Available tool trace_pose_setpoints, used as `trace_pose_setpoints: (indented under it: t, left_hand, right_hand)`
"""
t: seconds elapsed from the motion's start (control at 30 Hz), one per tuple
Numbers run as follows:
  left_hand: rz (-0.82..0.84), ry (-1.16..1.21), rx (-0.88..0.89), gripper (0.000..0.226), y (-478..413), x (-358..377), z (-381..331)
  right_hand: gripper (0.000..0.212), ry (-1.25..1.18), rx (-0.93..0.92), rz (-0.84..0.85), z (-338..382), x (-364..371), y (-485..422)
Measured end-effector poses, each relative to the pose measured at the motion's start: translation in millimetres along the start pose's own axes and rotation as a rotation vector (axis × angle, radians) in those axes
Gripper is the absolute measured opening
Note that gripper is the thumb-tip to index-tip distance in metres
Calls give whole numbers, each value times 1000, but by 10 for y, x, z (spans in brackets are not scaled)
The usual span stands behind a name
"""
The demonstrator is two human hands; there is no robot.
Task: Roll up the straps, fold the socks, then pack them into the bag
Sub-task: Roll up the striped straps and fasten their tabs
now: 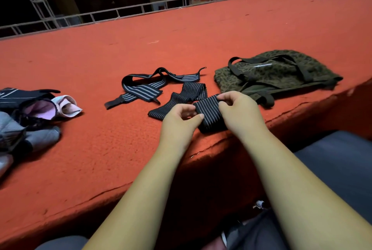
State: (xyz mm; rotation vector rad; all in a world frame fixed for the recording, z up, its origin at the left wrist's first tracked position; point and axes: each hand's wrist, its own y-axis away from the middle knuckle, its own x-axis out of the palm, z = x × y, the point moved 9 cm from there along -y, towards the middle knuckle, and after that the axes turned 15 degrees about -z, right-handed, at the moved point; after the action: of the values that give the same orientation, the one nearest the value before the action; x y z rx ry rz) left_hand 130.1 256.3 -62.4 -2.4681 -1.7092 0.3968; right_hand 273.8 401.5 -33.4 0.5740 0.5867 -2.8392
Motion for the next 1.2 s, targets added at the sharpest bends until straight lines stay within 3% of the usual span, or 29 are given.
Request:
trace_pose_setpoints:
  t: [0.17, 0.3, 0.43, 0.63, 0.77, 0.87, 0.93, 1.03, 1.1, 1.2]
  left_hand:
    - [-64, -249, 50, 32, 13, -41, 32]
    - [11, -473, 46, 37, 24, -20, -16]
    - [77, -424, -32, 20, 8, 18, -22]
    - [97, -205, -63, 14, -29, 91, 31]
    - [61, -166, -35, 32, -141, 123, -14]
    - [91, -270, -86, 50, -258, 168, 123]
    - [76, -302, -90, 40, -310, 113, 111]
    - [-41, -659, 224, 23, -433, -149, -86]
    - [-37, -962, 389, 40, -491, -269, -106]
    - [112, -984, 233, 55, -615, -373, 134]
  right_hand:
    - [26, 107, 3, 77, -92, 90, 1]
    - [39, 206, 23, 131, -128, 121, -1]
    - [26, 156, 80, 155, -166, 131, -28]
    - [26, 37, 71, 95, -164, 168, -109]
    - [26, 30, 48, 57, -131, 214, -152]
    - [27, 143, 6, 46, -124, 265, -160]
    - [30, 175, 4, 47, -107, 283, -156]
    - [41, 181, 10, 9, -101, 263, -193]
    - [50, 184, -24, -54, -66, 201, -228]
    - [46, 158, -121, -146, 97, 57, -211]
